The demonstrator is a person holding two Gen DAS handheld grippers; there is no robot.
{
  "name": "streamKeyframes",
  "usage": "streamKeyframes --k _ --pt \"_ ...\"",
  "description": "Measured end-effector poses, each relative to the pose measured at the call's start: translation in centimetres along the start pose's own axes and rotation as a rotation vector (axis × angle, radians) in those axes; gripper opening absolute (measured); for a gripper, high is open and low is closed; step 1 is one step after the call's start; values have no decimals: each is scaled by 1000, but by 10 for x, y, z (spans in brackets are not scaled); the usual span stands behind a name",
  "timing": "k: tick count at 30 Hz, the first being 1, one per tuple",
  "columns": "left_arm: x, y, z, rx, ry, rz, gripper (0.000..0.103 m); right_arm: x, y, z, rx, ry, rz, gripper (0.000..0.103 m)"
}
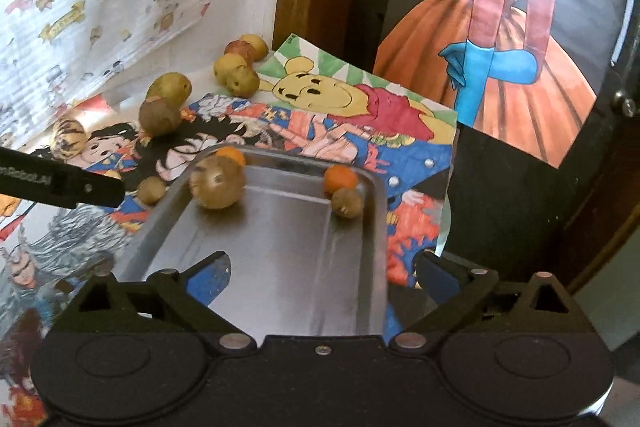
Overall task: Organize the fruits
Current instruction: 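Open the right gripper to drop the brown fruit while the left lowers and releases the pale fruit, then lift both tools away from the tray toward the remaining fruits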
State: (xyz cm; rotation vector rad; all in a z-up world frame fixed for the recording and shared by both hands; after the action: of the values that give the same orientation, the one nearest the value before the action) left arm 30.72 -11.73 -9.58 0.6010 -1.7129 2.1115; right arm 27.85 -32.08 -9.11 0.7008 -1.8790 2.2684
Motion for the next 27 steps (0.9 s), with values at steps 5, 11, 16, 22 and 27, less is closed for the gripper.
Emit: streamKeyframes --k 5,11,16,22,27 --pt "27 8 -26 -27 7 -20 102 25 9 -24 -45 37 -16 102" --pt "54 17 -51 -56 27 -31 102 53 23 -46 -86 88 -40 102" --pt "71 28 -68 -98 51 -36 102 74 37 -59 -125 125 -66 102" --pt "81 40 -82 -135 68 -62 102 92 55 -80 -178 130 -127 102" --pt "89 48 -94 -165 72 -78 102 101 67 -98 -234 99 -165 102"
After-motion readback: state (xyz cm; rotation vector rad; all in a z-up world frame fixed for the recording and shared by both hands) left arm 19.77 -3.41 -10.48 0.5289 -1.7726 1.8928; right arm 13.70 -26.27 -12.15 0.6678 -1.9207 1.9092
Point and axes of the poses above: each gripper's, at about its wrist camera, not at the fingertips, and x roughly against the way its jaws point, z to its right, y to its underside, the point moved 5 cm from there along -x, roughly the way its jaws point, and after that the axes turned 15 degrees about z, right-handed, at the moved point
